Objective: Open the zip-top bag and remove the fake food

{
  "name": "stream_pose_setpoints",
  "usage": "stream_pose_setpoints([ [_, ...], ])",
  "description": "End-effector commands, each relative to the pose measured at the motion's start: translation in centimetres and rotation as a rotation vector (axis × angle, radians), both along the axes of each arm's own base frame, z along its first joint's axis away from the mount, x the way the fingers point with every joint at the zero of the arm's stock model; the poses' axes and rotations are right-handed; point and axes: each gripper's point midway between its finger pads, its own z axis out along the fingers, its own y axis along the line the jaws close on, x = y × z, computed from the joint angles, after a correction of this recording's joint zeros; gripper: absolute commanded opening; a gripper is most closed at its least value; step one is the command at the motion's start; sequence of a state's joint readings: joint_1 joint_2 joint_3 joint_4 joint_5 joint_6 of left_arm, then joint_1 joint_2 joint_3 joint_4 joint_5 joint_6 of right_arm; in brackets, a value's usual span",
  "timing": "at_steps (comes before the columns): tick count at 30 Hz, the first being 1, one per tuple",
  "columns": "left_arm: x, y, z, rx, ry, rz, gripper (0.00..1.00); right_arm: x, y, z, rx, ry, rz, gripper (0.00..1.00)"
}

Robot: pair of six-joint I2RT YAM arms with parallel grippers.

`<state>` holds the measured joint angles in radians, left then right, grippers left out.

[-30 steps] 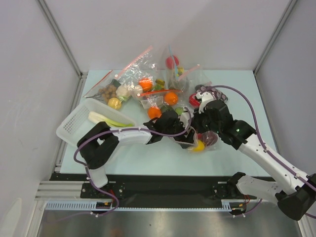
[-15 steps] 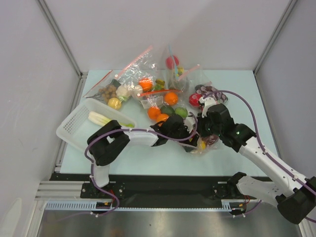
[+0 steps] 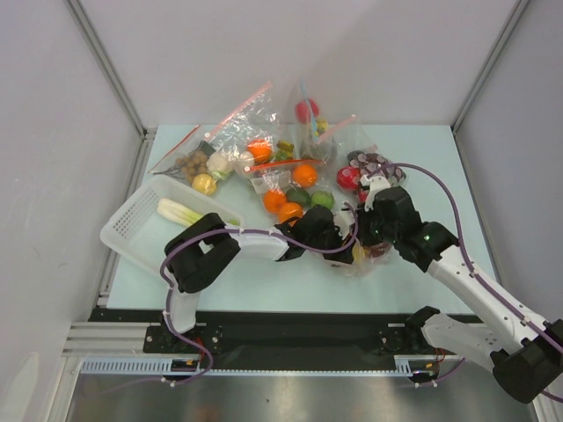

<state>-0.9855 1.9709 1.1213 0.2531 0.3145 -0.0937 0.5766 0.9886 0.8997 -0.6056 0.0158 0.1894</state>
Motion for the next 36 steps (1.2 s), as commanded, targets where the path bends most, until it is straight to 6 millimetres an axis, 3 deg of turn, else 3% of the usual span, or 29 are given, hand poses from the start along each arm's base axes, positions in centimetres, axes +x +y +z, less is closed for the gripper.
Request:
stream_pose_setpoints([
  [1, -2.9, 0.5, -0.3, 0.036, -0.016, -0.106, 0.25, 2.8, -0.1, 4.2, 0.071, -0.161, -0.047, 0.0],
  [3, -3.3, 0.9, 0.3, 0.034, -0.011, -0.114, 0.21, 3.2, -0.4, 4.2, 0.066, -0.164, -0.057, 0.0],
  [8, -3.9, 2.7, 1.2, 0.048, -0.012, -0.091, 0.25, 4.5, -1.8, 4.1, 0.028, -0.175, -0.11, 0.0],
  [15, -2.6, 3.7, 4.3, 0.038, -0.039, -0.003, 0.26, 4.9, -1.3, 4.1, 0.037, -0.17, -0.097, 0.0],
  [21, 0.3, 4.9, 6.7, 0.029, -0.076, 0.109, 0.27, 4.5, -0.6, 4.0, 0.059, -0.156, -0.064, 0.0],
  [28, 4.4, 5.2, 10.8, -0.032, -0.137, 0.192, 0.28, 2.9, 1.9, 4.1, 0.089, -0.153, 0.06, 0.0],
  [33, 5.9, 5.0, 11.3, 0.003, -0.149, 0.181, 0.28, 2.0, 3.0, 4.2, 0.09, -0.151, 0.103, 0.0],
  [36, 6.1, 4.8, 12.9, -0.025, -0.151, 0.164, 0.29, 1.7, 3.4, 3.7, 0.091, -0.139, 0.122, 0.0],
])
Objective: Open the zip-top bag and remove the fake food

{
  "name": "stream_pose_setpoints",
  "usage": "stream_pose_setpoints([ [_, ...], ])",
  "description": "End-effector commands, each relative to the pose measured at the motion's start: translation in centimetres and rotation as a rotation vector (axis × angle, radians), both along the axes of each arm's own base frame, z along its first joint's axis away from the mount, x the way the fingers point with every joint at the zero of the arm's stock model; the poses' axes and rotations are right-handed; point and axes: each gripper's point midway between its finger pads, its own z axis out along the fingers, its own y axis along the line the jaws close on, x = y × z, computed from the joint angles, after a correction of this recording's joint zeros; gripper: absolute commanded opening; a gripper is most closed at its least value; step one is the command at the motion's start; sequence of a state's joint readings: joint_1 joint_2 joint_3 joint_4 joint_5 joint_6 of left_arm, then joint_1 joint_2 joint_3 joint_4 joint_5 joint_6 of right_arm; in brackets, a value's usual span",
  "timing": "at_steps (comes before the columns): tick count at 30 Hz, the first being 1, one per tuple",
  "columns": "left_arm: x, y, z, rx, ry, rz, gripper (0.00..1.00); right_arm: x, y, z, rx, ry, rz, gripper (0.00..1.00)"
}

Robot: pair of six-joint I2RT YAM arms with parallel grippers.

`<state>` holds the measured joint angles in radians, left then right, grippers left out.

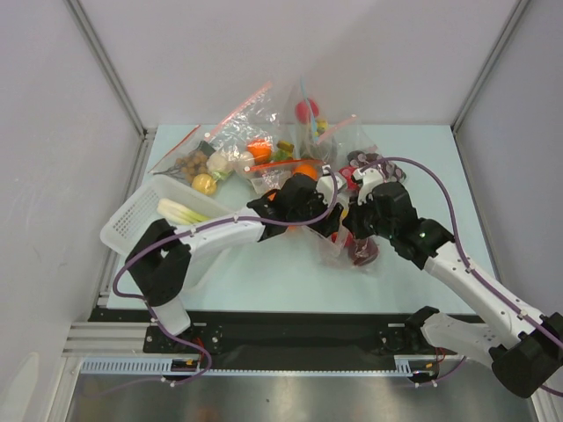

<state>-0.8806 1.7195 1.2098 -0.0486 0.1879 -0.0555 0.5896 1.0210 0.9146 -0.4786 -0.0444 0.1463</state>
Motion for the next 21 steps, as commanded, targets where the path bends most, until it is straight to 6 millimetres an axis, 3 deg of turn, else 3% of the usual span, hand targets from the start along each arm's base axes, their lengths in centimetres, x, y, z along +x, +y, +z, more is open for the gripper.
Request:
stream_pose_setpoints([
  [1, 0.8, -0.6, 3.8, -0.053, -0.051, -0.034, 0.29, 0.1, 1.0, 1.6, 0.03, -0.044, 0.035, 0.0],
  [5, 0.4, -0.1, 5.0, -0.06, -0.028, -0.056, 0.29, 0.3, 0.7, 1.0, 0.013, -0.035, 0.009, 0.0],
  [10, -0.8, 1.3, 4.7, -0.024, 0.023, -0.06, 0.29, 0.7, 0.4, 0.6, -0.008, -0.036, -0.009, 0.0],
  [16, -2.1, 3.1, 6.9, -0.043, -0.003, -0.057, 0.29, 1.5, 0.1, -1.0, -0.057, -0.016, -0.037, 0.0],
  [21, -2.7, 4.5, 7.5, -0.036, -0.008, -0.036, 0.29, 2.1, 0.0, -1.9, -0.081, -0.002, -0.055, 0.0],
])
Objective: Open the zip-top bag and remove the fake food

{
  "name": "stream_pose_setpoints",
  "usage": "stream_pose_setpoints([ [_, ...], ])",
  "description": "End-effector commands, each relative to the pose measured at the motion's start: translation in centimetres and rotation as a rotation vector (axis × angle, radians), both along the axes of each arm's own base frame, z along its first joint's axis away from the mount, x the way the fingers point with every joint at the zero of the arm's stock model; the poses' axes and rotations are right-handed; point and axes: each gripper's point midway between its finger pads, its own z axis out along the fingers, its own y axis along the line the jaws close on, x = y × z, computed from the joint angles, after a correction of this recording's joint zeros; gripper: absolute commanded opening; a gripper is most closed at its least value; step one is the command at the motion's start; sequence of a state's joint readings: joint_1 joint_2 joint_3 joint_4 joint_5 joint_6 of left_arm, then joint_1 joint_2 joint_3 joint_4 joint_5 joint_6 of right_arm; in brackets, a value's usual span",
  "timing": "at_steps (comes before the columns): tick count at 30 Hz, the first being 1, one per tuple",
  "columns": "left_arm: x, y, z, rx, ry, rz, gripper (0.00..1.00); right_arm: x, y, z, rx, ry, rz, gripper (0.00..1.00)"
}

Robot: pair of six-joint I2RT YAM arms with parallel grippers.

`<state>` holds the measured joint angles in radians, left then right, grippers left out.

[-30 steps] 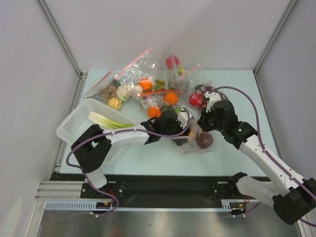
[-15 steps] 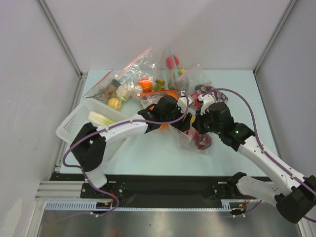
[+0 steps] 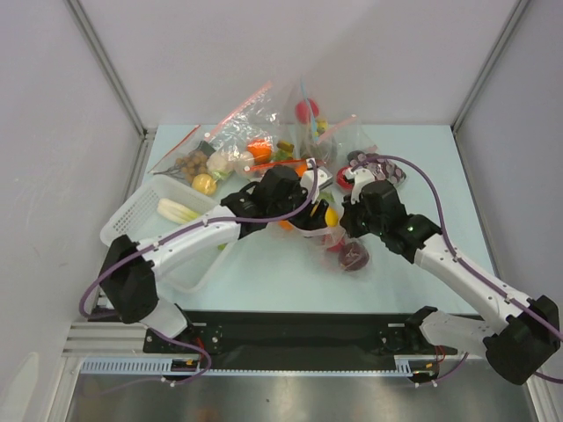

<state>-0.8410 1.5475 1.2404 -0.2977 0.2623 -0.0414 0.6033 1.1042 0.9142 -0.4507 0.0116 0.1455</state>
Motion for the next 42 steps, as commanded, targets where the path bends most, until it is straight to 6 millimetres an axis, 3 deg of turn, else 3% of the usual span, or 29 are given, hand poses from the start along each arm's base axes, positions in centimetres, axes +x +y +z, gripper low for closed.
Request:
stream_pose_setpoints([
  [1, -0.3, 1.0, 3.1, -0.057, -0.06, 0.002, 0.3, 0.8, -0.1, 0.2, -0.017, -0.027, -0.021, 0.0],
  [8, 0.7, -0.5, 2.3, -0.065, -0.04, -0.019, 0.3, 0.0, 1.7, 3.2, 0.091, -0.081, 0.05, 0.0],
  [13, 2.0, -2.5, 4.0, -0.101, -0.067, -0.044, 0.29, -1.0, 3.2, 3.6, 0.109, -0.079, 0.101, 0.0],
  [14, 2.3, -2.7, 3.3, -0.083, -0.059, -0.049, 0.29, -1.1, 3.3, 3.7, 0.111, -0.079, 0.104, 0.0],
  [15, 2.6, -3.1, 4.1, -0.094, -0.072, -0.052, 0.29, -1.3, 3.5, 3.7, 0.114, -0.078, 0.107, 0.0],
  [16, 2.8, -3.2, 3.3, -0.072, -0.058, -0.056, 0.29, -1.6, 3.7, 3.8, 0.118, -0.077, 0.116, 0.0],
  [18, 3.2, -3.6, 3.8, -0.073, -0.06, -0.056, 0.29, -1.7, 3.9, 3.7, 0.116, -0.077, 0.122, 0.0],
  [27, 3.0, -1.7, 6.0, -0.076, -0.088, -0.05, 0.29, -1.2, 3.0, 1.5, 0.044, -0.053, 0.074, 0.0],
  [36, -0.4, 0.9, 7.1, -0.099, -0.066, -0.07, 0.29, 0.3, 0.7, 0.8, -0.031, -0.064, -0.009, 0.0],
  [42, -2.1, 1.8, 7.3, -0.137, -0.029, -0.094, 0.29, 0.8, 0.8, 0.7, -0.01, -0.062, -0.003, 0.0],
])
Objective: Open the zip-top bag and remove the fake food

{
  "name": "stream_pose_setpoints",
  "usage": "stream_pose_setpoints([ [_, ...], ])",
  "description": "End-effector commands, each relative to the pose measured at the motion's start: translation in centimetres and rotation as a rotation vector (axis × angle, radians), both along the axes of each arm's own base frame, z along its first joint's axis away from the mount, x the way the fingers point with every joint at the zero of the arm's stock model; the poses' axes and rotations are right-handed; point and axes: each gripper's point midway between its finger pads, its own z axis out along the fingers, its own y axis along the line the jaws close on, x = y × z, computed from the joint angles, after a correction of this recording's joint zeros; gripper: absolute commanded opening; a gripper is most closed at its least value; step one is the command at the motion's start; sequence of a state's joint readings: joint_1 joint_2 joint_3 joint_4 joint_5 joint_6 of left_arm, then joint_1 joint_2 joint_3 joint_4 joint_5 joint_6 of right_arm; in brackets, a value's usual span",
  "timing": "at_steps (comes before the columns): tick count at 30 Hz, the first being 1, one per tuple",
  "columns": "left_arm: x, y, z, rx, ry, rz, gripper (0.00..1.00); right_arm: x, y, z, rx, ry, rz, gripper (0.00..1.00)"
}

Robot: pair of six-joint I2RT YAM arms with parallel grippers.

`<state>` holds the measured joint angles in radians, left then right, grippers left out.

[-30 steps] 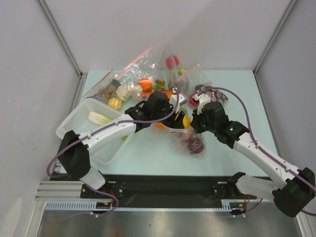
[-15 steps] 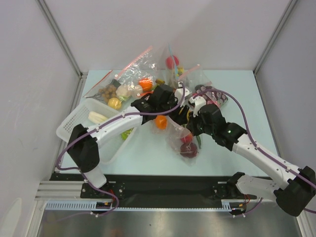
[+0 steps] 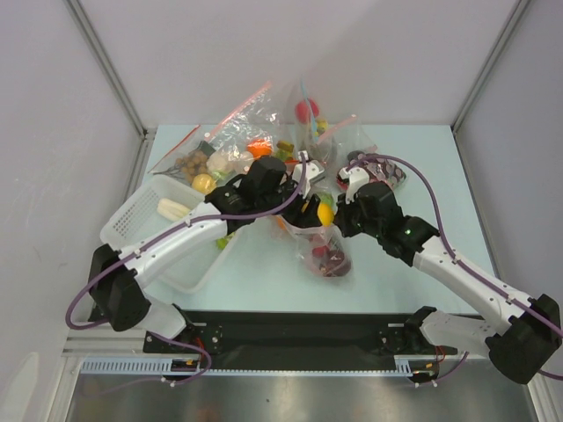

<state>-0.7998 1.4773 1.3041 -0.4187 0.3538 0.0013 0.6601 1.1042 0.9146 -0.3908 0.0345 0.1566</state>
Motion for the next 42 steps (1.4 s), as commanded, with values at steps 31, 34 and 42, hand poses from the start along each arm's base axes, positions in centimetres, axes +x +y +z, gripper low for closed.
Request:
stream_pose_setpoints([
  [31, 8.6, -6.7, 7.7, -0.389, -0.036, 0.054, 0.28, -2.0, 1.6, 2.6, 0.068, -0.066, 0.075, 0.0],
  [34, 9.0, -6.6, 8.7, -0.409, -0.073, 0.058, 0.28, -1.8, 1.8, 2.9, 0.07, -0.074, 0.082, 0.0],
  [42, 12.4, -1.8, 16.7, -0.516, -0.236, 0.191, 0.28, -0.8, 0.4, 3.0, -0.003, -0.101, 0.026, 0.0],
])
